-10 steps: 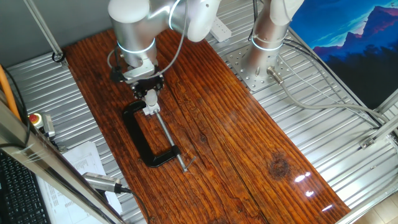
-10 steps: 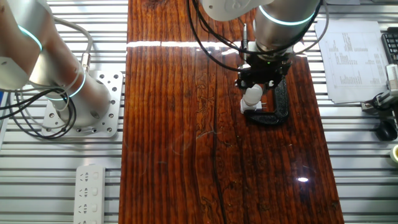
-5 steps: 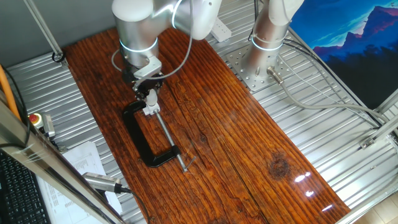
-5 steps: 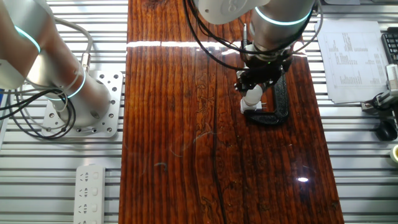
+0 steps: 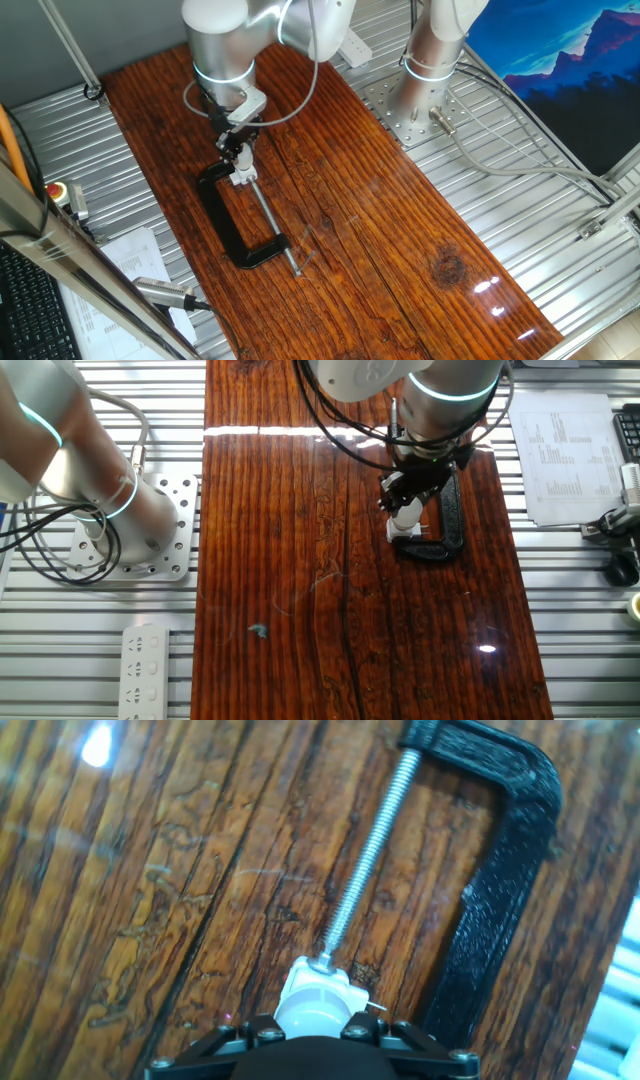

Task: Take out the light bulb by rotating it

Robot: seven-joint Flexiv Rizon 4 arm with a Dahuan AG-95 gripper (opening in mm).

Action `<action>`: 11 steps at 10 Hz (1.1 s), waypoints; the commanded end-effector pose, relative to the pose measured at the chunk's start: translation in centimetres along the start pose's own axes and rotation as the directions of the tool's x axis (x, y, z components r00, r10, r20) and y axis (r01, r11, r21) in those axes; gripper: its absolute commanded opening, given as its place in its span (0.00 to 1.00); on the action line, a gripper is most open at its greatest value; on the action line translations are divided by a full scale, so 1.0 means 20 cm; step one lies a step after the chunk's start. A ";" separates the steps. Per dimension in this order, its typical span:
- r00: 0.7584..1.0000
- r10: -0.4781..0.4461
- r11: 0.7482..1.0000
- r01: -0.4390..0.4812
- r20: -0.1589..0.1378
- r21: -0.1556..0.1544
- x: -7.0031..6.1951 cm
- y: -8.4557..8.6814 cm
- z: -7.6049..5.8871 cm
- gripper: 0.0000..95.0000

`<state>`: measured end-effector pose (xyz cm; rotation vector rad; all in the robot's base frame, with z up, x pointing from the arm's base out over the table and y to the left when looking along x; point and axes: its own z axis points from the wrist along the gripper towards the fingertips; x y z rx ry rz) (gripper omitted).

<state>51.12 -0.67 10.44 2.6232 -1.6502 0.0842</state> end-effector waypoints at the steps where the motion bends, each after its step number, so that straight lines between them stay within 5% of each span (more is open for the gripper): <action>1: 0.996 -0.086 0.996 0.086 0.001 0.001 0.00 -0.01 0.00 0.00; 11: 0.933 -0.361 0.932 0.361 -0.007 0.020 0.00 -0.01 0.00 0.00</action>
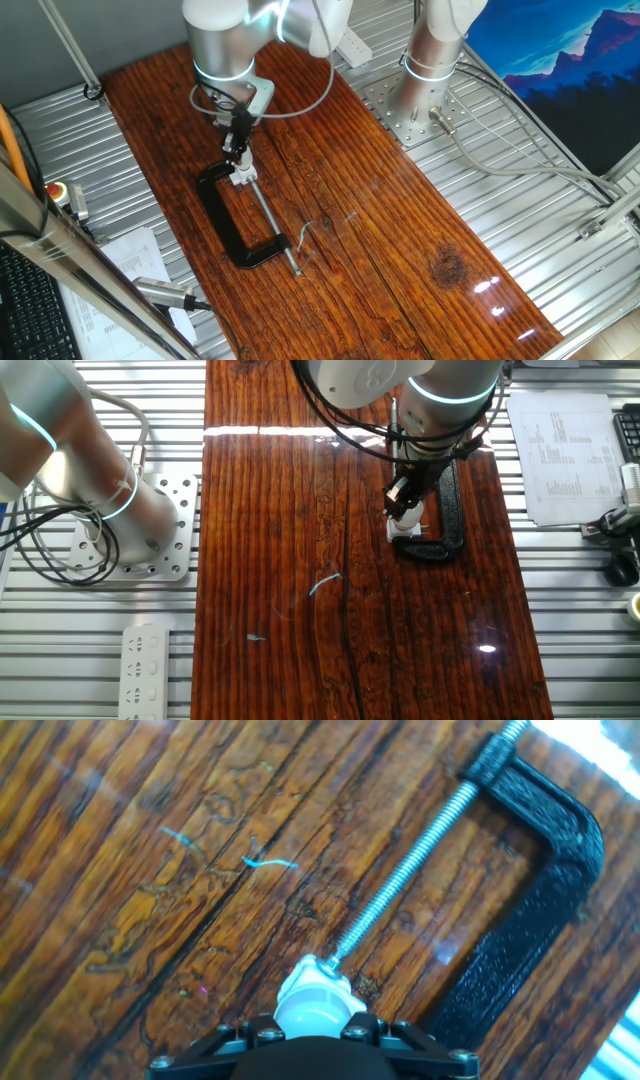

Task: Take out the light bulb by rotating it

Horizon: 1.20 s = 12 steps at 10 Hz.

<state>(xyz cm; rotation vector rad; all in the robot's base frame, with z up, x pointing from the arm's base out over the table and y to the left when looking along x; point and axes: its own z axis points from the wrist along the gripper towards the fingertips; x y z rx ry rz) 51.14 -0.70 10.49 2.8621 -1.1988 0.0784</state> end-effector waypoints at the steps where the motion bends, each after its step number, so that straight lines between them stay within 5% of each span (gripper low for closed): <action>1: 0.998 -0.061 0.998 0.061 -0.010 0.008 0.00 -0.01 0.00 0.00; 8: 0.969 -0.246 0.969 0.246 -0.017 0.019 0.00 -0.01 0.00 0.00; 12: 0.931 -0.365 0.931 0.365 -0.010 0.020 0.01 -0.01 0.00 0.00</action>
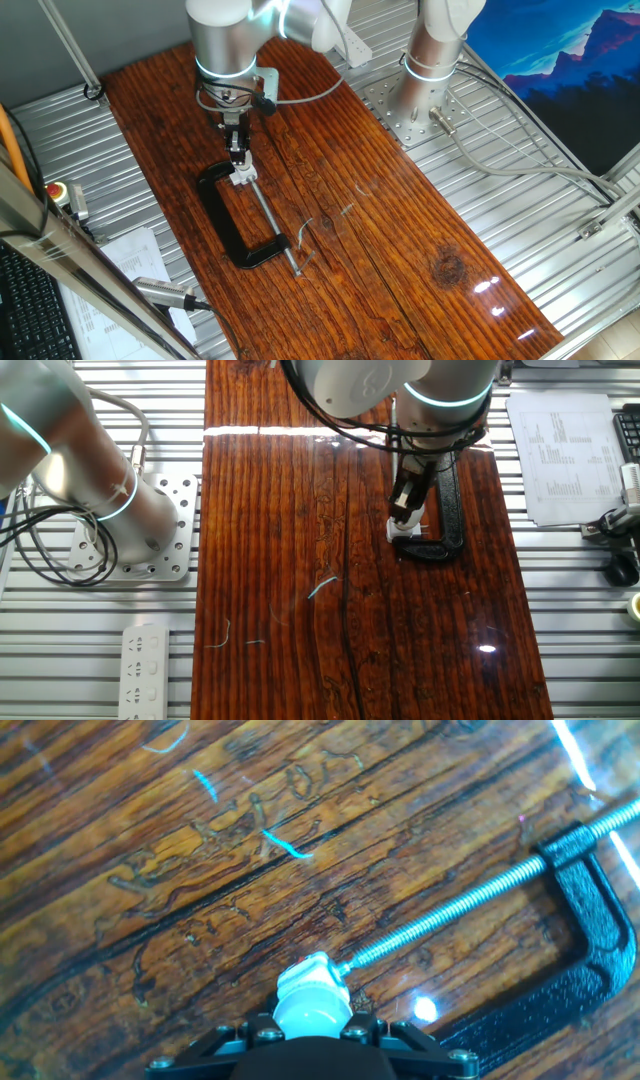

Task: Take out the light bulb by rotating it

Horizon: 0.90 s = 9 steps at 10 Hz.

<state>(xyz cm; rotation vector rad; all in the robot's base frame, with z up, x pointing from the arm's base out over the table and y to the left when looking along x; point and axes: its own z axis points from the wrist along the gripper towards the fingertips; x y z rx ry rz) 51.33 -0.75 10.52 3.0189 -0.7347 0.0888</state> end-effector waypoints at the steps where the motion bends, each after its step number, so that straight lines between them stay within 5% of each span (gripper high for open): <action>1: 0.997 -0.078 0.997 0.078 0.002 0.006 0.00 -0.01 0.00 0.00; 4: 0.990 -0.142 0.990 0.142 0.002 0.007 0.00 -0.01 0.00 0.00; 5: 0.990 -0.144 0.989 0.144 0.000 0.007 0.00 -0.01 0.00 0.20; 7: 0.993 -0.122 0.993 0.122 -0.002 -0.001 0.01 -0.01 0.00 0.20; 8: 0.994 -0.109 0.994 0.109 -0.007 0.004 0.01 -0.01 0.00 0.40; 9: 0.993 -0.114 0.993 0.114 -0.007 0.004 0.01 -0.01 -0.01 0.40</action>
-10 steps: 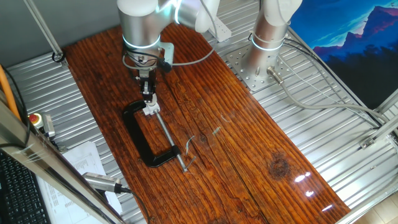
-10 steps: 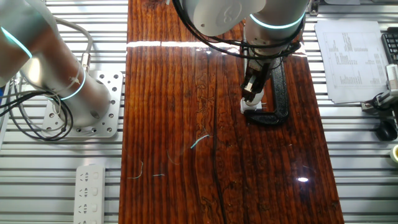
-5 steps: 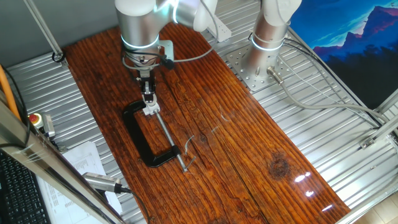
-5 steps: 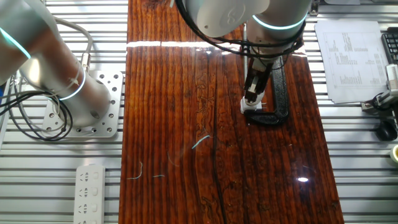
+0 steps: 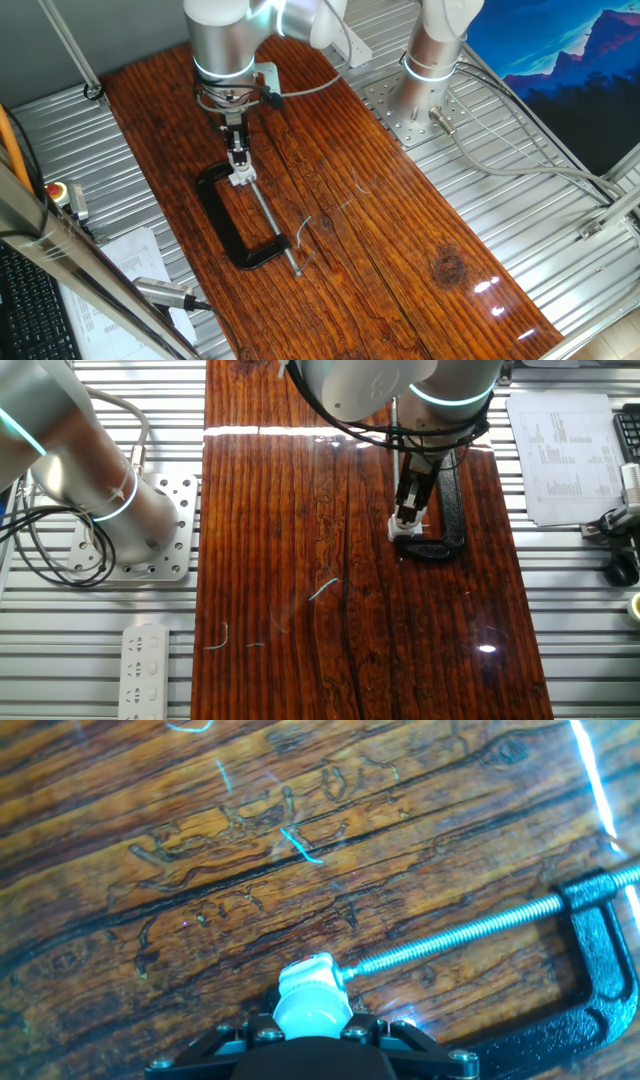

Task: Take out the light bulb by rotating it

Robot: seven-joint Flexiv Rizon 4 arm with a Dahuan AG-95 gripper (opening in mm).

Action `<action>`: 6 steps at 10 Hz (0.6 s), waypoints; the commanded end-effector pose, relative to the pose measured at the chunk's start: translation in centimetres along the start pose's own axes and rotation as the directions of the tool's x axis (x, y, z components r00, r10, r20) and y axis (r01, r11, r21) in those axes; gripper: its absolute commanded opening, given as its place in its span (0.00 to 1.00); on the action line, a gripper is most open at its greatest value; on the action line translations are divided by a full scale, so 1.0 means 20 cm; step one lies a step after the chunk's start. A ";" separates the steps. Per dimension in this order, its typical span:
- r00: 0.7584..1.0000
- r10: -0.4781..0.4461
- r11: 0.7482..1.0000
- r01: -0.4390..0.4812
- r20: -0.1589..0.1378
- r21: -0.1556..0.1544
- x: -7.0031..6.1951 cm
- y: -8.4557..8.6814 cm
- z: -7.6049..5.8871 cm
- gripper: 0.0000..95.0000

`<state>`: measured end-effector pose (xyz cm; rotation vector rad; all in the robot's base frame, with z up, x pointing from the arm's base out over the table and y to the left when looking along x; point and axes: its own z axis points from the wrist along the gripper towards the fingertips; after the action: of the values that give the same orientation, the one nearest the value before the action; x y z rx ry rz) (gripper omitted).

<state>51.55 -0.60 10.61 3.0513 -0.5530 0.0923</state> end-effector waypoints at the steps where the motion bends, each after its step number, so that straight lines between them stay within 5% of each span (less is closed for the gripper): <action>1: 1.000 -0.002 1.000 0.002 0.000 0.005 0.01 0.00 0.00 0.40; 4: 1.000 -0.006 1.000 0.006 0.004 0.006 0.01 0.00 0.00 0.40; 5: 1.000 -0.004 1.000 0.004 0.004 0.005 0.01 0.00 0.00 0.60; 6: 1.000 -0.005 1.000 0.005 0.004 0.003 0.01 -0.01 0.00 0.60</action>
<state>51.89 -0.49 10.74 3.0571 -0.5420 0.0886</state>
